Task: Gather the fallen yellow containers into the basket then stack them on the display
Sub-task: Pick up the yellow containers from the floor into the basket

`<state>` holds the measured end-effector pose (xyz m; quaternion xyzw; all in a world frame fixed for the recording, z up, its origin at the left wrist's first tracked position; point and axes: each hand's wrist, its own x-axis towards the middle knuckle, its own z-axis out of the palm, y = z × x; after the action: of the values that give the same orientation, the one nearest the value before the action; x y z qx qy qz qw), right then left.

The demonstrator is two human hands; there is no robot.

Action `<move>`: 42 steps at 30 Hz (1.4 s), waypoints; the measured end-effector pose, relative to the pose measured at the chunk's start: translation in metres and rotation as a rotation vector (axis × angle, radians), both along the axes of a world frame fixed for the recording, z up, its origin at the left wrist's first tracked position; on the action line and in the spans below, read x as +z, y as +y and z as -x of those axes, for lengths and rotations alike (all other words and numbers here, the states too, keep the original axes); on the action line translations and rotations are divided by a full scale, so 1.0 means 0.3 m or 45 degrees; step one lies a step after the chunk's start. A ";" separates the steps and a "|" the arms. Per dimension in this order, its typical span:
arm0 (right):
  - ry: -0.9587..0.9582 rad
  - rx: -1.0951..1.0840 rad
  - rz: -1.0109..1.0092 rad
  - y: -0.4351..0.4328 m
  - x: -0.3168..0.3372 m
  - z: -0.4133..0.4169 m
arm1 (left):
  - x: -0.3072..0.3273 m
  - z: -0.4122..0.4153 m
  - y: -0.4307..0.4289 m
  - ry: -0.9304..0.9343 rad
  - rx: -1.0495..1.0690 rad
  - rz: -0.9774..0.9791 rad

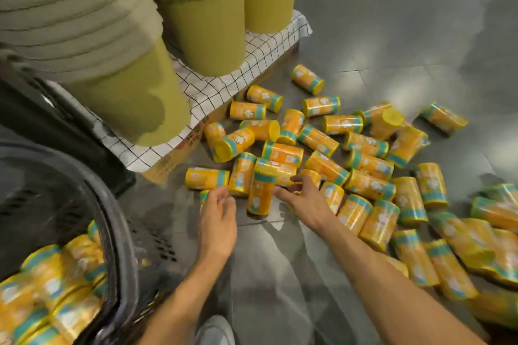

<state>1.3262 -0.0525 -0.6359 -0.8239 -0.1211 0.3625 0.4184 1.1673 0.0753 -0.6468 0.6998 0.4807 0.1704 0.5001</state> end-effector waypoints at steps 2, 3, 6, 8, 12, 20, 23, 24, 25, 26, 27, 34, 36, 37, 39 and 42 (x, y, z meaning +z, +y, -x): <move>0.046 -0.008 -0.005 0.033 -0.066 0.006 | -0.080 0.006 0.036 0.030 0.084 -0.008; 0.055 -0.020 0.000 0.050 -0.109 0.008 | -0.120 0.009 0.055 0.049 0.111 -0.038; 0.074 -0.077 0.023 0.107 -0.227 0.020 | -0.231 0.012 0.117 0.175 0.213 -0.133; 0.099 -0.127 0.008 0.137 -0.298 0.027 | -0.293 0.006 0.153 0.273 0.281 -0.114; 0.198 -0.192 -0.020 0.184 -0.373 0.062 | -0.408 0.022 0.203 0.495 0.287 0.039; 0.066 -0.330 -0.099 0.278 -0.438 0.073 | -0.456 0.022 0.205 0.734 0.159 0.016; 0.070 -0.304 -0.144 0.248 -0.421 0.069 | -0.402 0.015 0.155 0.655 0.135 -0.013; 0.078 -0.291 -0.163 0.223 -0.399 0.064 | -0.372 0.006 0.131 0.625 0.117 -0.021; 0.079 -0.266 -0.177 0.193 -0.368 0.054 | -0.337 -0.005 0.106 0.582 0.100 -0.024; 0.073 -0.240 -0.188 0.161 -0.328 0.044 | -0.288 -0.017 0.082 0.530 0.086 -0.010; 0.058 -0.225 -0.183 0.127 -0.278 0.036 | -0.237 -0.029 0.061 0.463 0.076 0.007; -0.009 -0.176 -0.307 -0.066 0.133 0.018 | 0.209 -0.111 -0.046 0.094 -0.026 0.093; -0.037 -0.200 -0.348 -0.090 0.256 0.033 | 0.344 -0.117 -0.059 0.018 -0.062 0.053; -0.041 -0.214 -0.365 -0.096 0.316 0.042 | 0.413 -0.116 -0.061 -0.020 -0.072 0.023; -0.037 -0.232 -0.413 -0.097 0.431 0.073 | 0.552 -0.095 -0.051 -0.078 -0.076 -0.034; -0.087 -0.140 -0.400 -0.063 0.585 0.129 | 0.727 -0.046 0.008 -0.077 -0.056 -0.087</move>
<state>1.2876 -0.0713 -0.4605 -0.7657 -0.1450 0.2875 0.5568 1.1811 0.0778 -0.4286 0.7214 0.4437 0.1967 0.4940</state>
